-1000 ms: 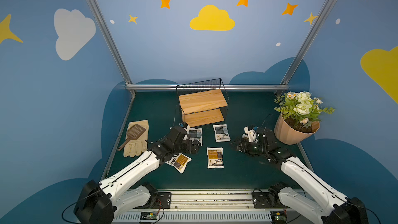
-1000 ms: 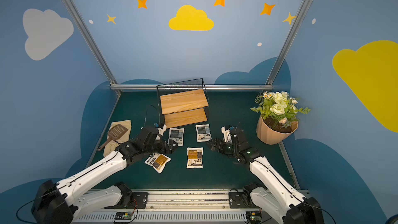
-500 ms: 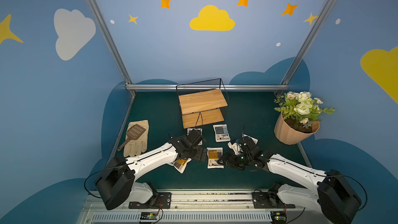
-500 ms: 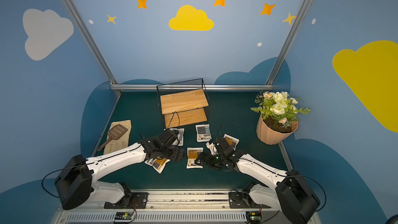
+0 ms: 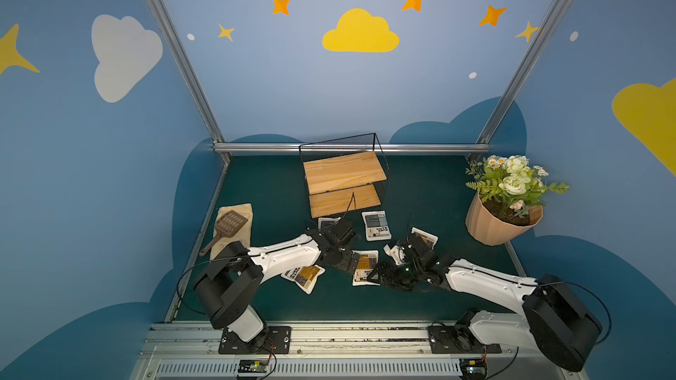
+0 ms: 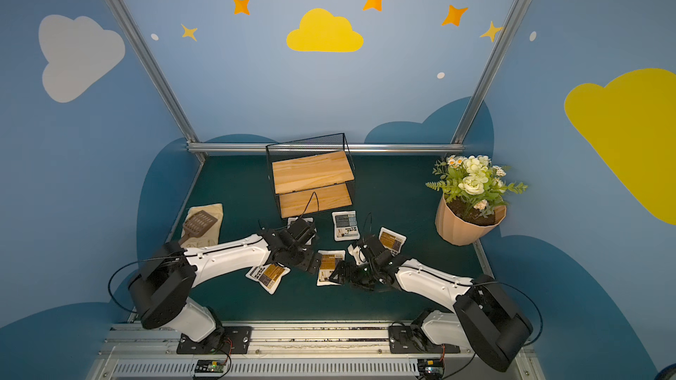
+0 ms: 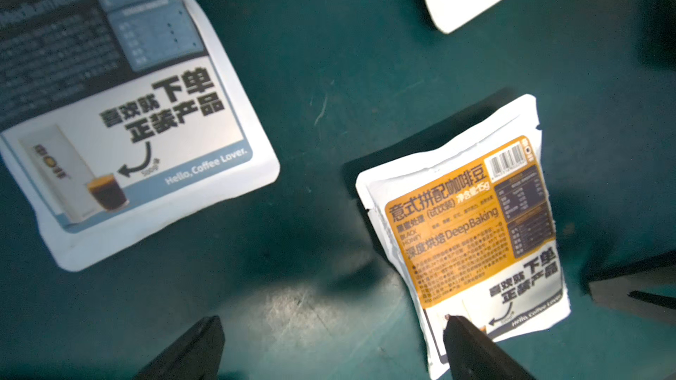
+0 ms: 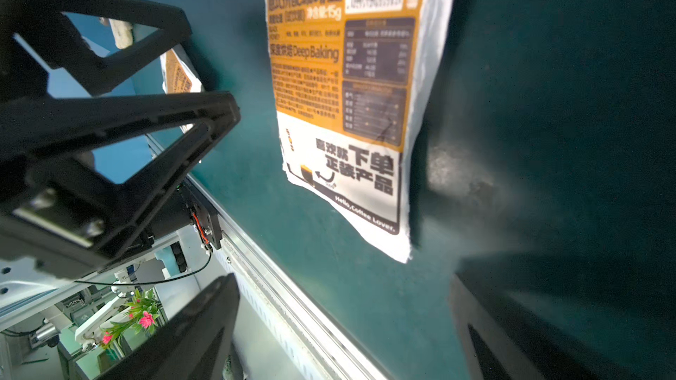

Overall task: Place the bagged coffee beans on the shelf by color
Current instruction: Pick up the bagged coffee beans at the center of the board.

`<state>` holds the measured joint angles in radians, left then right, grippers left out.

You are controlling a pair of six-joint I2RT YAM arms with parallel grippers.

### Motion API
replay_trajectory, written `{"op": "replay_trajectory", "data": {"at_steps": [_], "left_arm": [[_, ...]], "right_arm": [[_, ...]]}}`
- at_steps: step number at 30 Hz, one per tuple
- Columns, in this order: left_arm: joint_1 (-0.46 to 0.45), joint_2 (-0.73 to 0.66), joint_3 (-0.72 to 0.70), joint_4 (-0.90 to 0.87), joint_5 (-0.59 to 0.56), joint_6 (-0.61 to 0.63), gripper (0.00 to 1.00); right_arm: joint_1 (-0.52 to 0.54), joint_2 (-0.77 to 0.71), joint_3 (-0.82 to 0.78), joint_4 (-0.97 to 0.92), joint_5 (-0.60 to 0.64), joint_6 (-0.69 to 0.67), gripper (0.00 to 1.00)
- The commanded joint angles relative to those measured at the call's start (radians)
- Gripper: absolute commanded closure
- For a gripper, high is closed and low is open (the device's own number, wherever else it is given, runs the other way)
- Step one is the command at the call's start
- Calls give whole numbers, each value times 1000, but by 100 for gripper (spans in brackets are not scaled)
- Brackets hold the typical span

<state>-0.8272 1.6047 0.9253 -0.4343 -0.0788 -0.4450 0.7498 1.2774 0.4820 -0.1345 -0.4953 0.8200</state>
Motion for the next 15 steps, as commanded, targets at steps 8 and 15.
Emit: {"op": "replay_trajectory", "data": {"at_steps": [8,15], "left_arm": [[-22,77,30,-2,-70,28,0],[-38,100,13,-3,-95,10,0]], "right_arm": [[-1,90,-4,98,-2,-2,12],[-10,123,-9,132,-13,-3,23]]}}
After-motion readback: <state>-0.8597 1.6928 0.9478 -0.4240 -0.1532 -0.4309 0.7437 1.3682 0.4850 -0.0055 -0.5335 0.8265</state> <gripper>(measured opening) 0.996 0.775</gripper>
